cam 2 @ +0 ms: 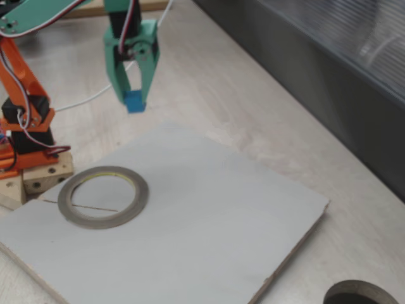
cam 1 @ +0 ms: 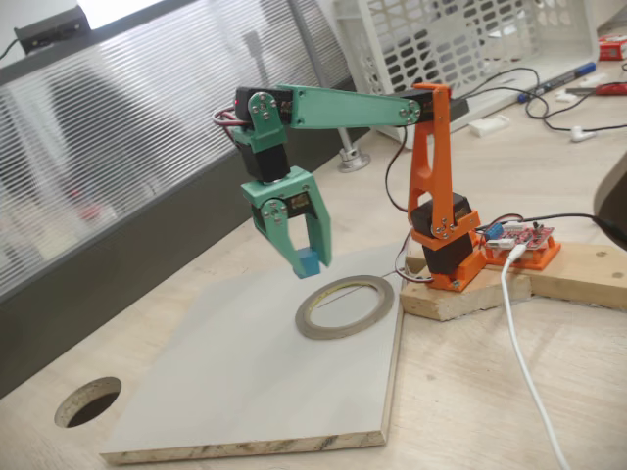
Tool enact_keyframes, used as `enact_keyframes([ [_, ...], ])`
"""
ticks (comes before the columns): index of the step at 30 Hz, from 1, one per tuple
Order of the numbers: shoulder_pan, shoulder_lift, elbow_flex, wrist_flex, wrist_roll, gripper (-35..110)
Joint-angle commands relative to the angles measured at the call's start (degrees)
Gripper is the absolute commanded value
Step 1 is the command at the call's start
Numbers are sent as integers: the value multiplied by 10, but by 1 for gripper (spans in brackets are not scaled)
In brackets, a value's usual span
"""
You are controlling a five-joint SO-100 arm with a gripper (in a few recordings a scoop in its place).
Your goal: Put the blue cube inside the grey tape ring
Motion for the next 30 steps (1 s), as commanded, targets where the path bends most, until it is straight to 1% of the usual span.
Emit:
enact_keyframes([
  [1,55,42,59,-61,6,4],
  [7,156,68,192,-170,6,4],
  [12,236,78,279,-229,6,4],
  [15,261,78,313,-258,6,4],
  [21,280,79,362,-270,6,4],
  [30,280,80,368,-270,7,4],
])
